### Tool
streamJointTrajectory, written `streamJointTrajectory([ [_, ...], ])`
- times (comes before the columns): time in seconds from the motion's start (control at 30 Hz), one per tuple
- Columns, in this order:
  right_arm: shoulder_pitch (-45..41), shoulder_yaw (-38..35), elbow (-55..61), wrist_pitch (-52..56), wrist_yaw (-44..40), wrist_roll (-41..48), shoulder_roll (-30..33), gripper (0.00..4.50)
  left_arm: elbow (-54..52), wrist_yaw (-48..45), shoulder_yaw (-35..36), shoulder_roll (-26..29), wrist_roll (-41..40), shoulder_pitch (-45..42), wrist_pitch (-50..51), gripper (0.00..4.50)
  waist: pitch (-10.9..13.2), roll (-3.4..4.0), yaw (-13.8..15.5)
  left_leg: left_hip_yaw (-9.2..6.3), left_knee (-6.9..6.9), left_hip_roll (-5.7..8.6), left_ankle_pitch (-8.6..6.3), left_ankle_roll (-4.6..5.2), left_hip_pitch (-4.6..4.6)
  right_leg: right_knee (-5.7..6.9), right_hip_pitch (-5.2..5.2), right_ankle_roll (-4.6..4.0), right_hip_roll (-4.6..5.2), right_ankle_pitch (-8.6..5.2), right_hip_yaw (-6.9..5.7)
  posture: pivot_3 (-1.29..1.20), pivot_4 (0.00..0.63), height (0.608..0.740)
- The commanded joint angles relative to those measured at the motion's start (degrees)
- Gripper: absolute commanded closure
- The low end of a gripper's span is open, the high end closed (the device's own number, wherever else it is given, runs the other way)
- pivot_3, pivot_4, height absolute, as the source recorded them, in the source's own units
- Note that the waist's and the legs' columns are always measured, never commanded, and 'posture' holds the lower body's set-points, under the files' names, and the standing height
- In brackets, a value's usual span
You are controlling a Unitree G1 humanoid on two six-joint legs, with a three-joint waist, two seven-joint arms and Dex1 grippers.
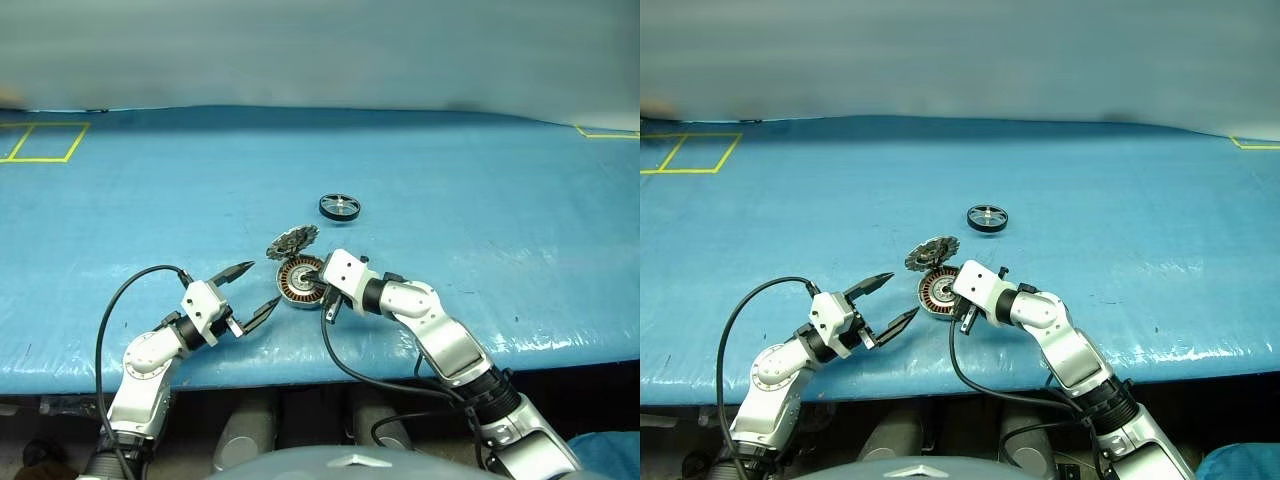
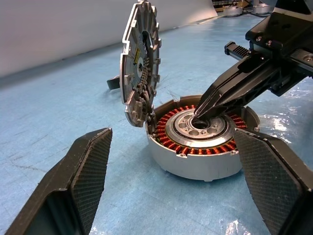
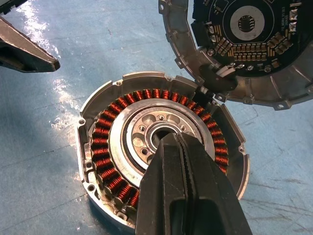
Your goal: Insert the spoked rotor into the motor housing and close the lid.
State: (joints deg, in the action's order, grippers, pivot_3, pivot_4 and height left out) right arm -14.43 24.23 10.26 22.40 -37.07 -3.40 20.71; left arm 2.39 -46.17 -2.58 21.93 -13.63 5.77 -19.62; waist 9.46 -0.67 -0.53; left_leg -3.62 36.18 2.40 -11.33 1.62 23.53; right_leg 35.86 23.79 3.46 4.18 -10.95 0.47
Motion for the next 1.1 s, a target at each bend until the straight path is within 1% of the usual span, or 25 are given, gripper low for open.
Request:
streamJointTrajectory([
  [0.03,0.4,-1.4,2.6,2.1,-0.2,0.4,0.8,4.48,0.3,0.3,0.1,-0.1,0.2,-0.4,-1.6,0.25,0.0,0.0,0.0,0.0,0.0,0.0,0.0,0.0,0.02,0.0,0.0,0.0,0.0,0.0,0.0,0.0,0.15,0.74],
  [0.23,-0.9,-2.7,5.2,2.7,-0.7,1.6,0.6,4.48,0.7,0.3,0.1,-0.1,0.3,-0.7,-1.8,0.25,0.0,0.0,0.0,0.0,-0.01,0.0,0.01,0.01,0.17,0.0,0.0,0.0,-0.11,0.0,0.0,0.0,0.15,0.74],
  [0.43,-1.8,-2.2,2.6,1.9,-0.4,1.0,-0.5,4.48,0.9,0.4,0.1,-0.1,0.4,-1.0,-1.9,0.25,0.0,0.01,-0.1,0.01,-0.03,-0.01,0.0,0.01,0.17,0.0,0.01,0.0,-0.11,0.0,0.0,0.0,0.15,0.74],
  [0.63,-2.3,-1.8,3.2,1.9,-1.1,1.6,-1.7,4.48,0.4,0.8,0.2,0.1,0.3,0.0,-1.9,0.25,0.0,0.01,-0.1,0.01,-0.04,0.0,0.01,0.01,0.18,0.0,0.02,-0.01,-0.13,0.0,0.0,0.0,0.15,0.74],
  [0.83,-2.9,-0.8,-0.1,1.6,-1.8,1.8,-3.4,4.48,0.3,1.1,0.1,0.2,0.4,0.2,-1.6,0.25,0.0,0.01,-0.1,0.01,-0.04,-0.01,0.0,0.01,0.16,0.0,0.03,-0.01,-0.12,0.0,0.0,0.0,0.15,0.74],
  [1.1,-2.5,0.6,-6.8,0.7,-1.9,-0.3,-3.0,4.48,0.4,1.5,0.2,0.2,0.4,0.4,-1.6,0.25,0.0,0.01,-0.1,0.01,-0.05,-0.01,0.0,0.0,0.04,0.0,0.02,-0.01,-0.11,0.0,0.0,0.0,0.15,0.74],
])
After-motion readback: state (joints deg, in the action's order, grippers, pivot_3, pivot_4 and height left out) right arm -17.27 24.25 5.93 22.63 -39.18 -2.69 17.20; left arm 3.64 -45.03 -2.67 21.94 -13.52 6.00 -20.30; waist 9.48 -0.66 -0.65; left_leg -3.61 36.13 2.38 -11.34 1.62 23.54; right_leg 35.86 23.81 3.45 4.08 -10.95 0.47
